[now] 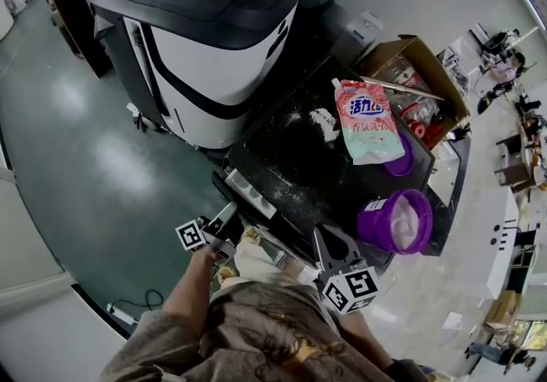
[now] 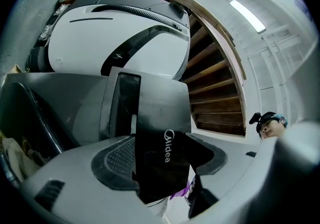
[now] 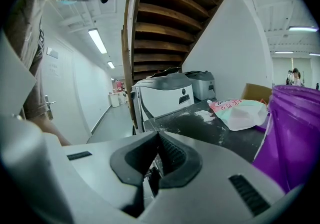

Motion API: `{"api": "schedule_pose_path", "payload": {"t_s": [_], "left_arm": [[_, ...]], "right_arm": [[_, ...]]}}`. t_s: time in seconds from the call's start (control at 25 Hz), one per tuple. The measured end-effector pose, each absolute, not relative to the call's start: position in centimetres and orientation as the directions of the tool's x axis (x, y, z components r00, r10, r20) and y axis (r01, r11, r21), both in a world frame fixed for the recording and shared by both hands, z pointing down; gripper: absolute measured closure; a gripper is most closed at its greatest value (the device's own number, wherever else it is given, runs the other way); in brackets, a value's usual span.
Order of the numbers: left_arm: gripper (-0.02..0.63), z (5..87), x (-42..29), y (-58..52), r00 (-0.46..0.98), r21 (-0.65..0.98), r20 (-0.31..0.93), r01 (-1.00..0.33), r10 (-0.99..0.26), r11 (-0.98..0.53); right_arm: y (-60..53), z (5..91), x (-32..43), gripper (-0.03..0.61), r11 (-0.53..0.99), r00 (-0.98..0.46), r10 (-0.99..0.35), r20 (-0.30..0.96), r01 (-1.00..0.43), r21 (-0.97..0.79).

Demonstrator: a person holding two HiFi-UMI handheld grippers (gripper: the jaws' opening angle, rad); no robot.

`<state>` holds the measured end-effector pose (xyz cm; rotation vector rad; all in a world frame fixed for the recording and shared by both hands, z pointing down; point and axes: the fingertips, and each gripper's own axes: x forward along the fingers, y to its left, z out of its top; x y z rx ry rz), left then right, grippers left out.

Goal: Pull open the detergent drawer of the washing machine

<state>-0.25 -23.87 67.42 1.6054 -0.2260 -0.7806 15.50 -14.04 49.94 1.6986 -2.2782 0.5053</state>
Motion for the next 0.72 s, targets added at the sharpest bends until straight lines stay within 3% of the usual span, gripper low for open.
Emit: {"api": "schedule_pose_path", "payload": {"t_s": [0.72], "left_arm": [[0.304, 67.5, -5.3, -19.9, 0.734, 0.937, -0.349, 0.288, -0.582, -0.199]], "right_arm": [[-12.5, 49.7, 10.7, 0.575, 0.306, -0.329, -0.853, 0.406, -0.944, -0.122]]}}
